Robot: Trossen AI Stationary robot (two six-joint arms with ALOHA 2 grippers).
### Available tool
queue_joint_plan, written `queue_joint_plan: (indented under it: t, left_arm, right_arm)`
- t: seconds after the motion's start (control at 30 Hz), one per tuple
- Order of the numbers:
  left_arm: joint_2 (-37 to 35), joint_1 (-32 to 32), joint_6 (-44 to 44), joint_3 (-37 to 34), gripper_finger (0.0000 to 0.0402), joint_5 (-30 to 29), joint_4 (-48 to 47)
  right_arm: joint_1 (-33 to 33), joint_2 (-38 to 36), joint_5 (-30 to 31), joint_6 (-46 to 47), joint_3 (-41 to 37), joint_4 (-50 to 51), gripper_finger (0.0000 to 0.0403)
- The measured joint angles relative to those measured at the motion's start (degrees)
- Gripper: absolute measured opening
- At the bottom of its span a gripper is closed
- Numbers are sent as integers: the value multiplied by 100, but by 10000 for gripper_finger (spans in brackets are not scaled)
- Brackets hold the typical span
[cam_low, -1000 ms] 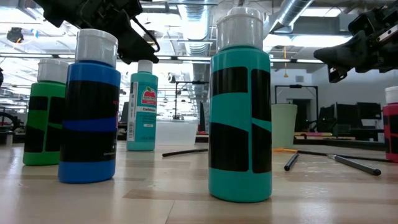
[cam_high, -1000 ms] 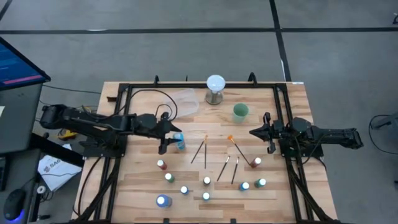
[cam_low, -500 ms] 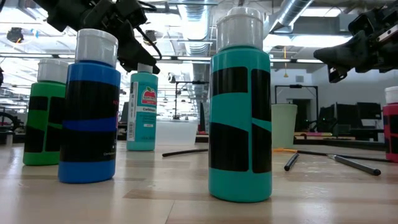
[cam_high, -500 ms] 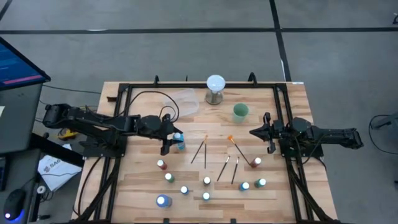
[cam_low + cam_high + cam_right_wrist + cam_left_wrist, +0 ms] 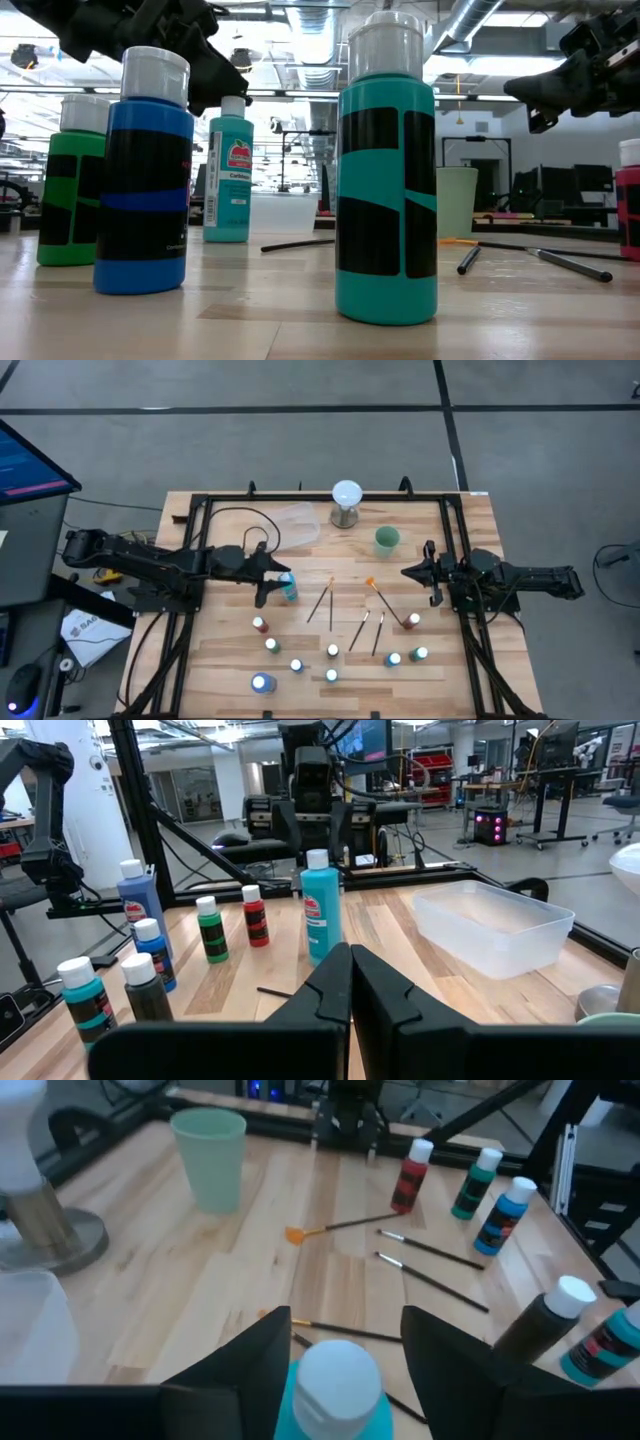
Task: Pick & Place Paint Supplies
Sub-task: Put the big light blue paint bottle into the transparent bin
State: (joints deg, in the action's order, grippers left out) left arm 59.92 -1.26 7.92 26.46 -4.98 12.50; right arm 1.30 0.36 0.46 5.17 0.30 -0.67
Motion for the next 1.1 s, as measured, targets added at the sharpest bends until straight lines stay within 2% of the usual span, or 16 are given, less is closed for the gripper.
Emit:
queue_joint_plan:
  t: [0.27,0.57,0.73,0.83,1.1]
  left_arm:
    - [203,-2,-185,-4,137,-15,17]
    - [435,-7,-172,-11,141,31,59]
    - [435,-146,-297,-9,125,20,20]
    - [435,-241,-317,-9,114,-204,19]
    - [377,-365,-258,-9,121,-752,-25]
  right_arm:
    - [224,0,137,109,1,-16,0]
    - [499,0,136,390,2,-17,0]
    - [565,0,136,391,1,-17,0]
    - [564,0,137,391,2,-17,0]
    - [563,0,135,391,2,-19,0]
